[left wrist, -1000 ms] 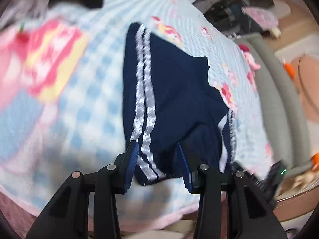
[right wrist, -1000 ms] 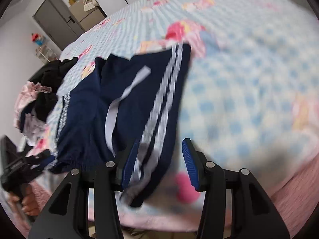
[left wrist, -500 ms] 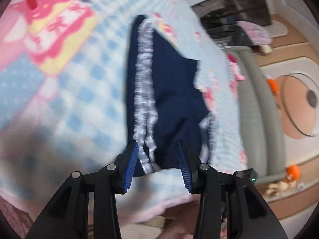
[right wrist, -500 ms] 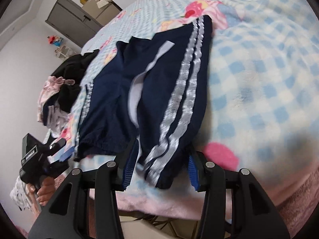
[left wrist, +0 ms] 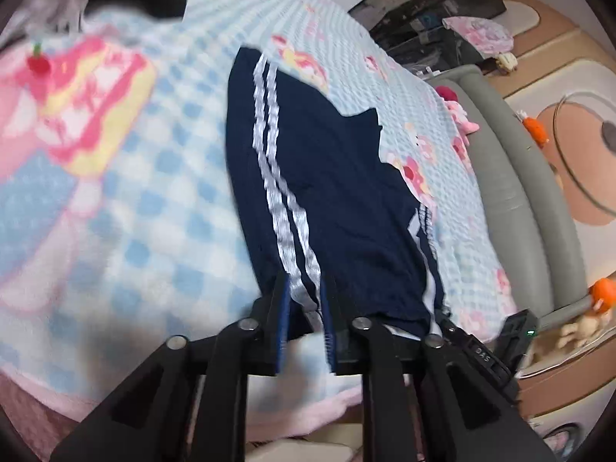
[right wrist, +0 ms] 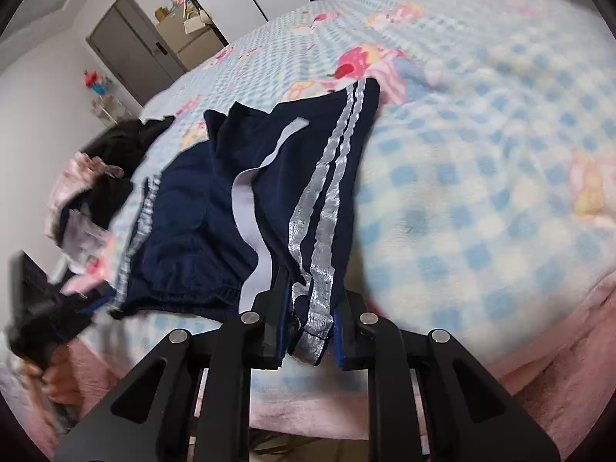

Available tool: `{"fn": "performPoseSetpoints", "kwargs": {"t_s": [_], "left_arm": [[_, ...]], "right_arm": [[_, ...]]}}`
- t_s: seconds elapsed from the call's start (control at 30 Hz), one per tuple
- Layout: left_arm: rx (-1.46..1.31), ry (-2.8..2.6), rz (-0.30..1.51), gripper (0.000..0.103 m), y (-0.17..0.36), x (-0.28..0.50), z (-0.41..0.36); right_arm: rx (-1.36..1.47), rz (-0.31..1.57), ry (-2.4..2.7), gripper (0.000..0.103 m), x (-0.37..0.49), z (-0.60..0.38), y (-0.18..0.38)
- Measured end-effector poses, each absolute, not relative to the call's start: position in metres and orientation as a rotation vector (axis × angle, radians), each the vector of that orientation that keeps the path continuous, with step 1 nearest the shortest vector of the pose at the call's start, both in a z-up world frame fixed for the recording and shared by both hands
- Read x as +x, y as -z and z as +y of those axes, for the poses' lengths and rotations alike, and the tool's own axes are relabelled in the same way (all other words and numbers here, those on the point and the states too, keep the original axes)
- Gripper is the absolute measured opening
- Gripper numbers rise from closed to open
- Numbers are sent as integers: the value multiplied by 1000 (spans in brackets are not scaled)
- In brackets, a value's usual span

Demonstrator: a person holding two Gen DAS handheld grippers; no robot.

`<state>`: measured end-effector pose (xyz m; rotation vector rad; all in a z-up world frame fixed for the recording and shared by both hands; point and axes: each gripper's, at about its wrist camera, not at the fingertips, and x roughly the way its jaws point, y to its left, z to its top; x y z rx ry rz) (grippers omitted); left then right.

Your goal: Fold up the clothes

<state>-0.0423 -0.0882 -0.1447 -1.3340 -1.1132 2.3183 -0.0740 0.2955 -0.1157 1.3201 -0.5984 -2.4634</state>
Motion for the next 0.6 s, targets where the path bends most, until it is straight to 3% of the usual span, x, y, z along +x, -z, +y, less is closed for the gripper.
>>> {"fn": "performPoseSetpoints", "kwargs": {"t_s": [0.07, 0.23, 0.27, 0.6], "left_arm": [[-1317, -2256, -1177, 42, 153, -44, -93], [-1461, -2314, -1050, 39, 159, -54, -83], [-1482, -2348, -1053, 33, 159, -51, -84], [-1426, -2323, -1205, 37, 158, -35, -107]], "right_arm": [[1318, -656, 2390, 26, -76, 293, 119], [1342, -637, 2351, 39, -80, 278, 125], [1345, -650, 2363, 39, -80, 280, 125], [1346, -746, 2319, 39, -81, 294, 130]]}}
